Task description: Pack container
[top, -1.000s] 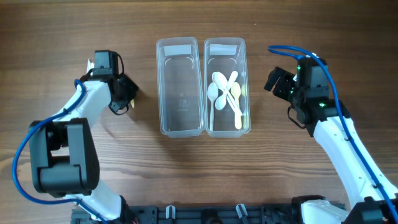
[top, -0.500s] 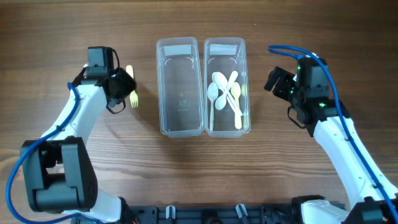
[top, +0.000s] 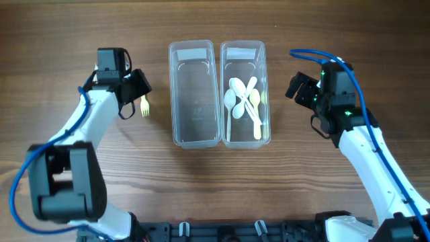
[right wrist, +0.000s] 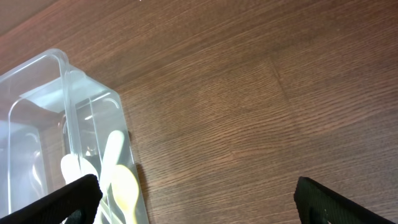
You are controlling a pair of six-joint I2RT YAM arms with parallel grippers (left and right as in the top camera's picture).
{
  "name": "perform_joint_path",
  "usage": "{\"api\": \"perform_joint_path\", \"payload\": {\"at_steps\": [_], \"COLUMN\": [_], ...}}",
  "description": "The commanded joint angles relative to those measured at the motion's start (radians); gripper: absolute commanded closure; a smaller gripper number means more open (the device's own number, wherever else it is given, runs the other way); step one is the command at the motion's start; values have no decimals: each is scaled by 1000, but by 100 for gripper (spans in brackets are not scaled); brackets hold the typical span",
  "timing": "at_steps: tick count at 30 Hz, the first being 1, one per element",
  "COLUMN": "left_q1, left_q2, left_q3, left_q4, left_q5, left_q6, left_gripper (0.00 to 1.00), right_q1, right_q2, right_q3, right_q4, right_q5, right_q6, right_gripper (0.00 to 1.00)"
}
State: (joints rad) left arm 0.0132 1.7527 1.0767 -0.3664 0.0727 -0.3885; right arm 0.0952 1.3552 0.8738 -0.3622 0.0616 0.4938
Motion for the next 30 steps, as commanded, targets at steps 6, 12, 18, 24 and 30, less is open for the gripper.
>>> {"api": "perform_joint_path", "payload": {"at_steps": [6, 12, 18, 24, 30], "left_q1": [-3, -3, -5, -5, -5], "left_q2": [142, 156, 156, 122, 42], "left_q3": [-9, -9, -9, 2, 48], "left_q4": [53, 39, -27, -65, -110], "left_q5": [-10, -10, -10, -10, -10], "left_q6": [81, 117, 120, 120, 120], "left_gripper": [56, 83, 87, 96, 96], "right_q1": [1, 1, 1, 1, 1], "right_q2": [4, 4, 4, 4, 4], "right_q3": [0, 0, 0, 0, 0], "right_q4": [3, 3, 3, 3, 3], "right_q5": [21, 21, 21, 21, 21], "right_q6": [6, 5, 6, 6, 5], "right_gripper": [0, 0, 0, 0, 0]}}
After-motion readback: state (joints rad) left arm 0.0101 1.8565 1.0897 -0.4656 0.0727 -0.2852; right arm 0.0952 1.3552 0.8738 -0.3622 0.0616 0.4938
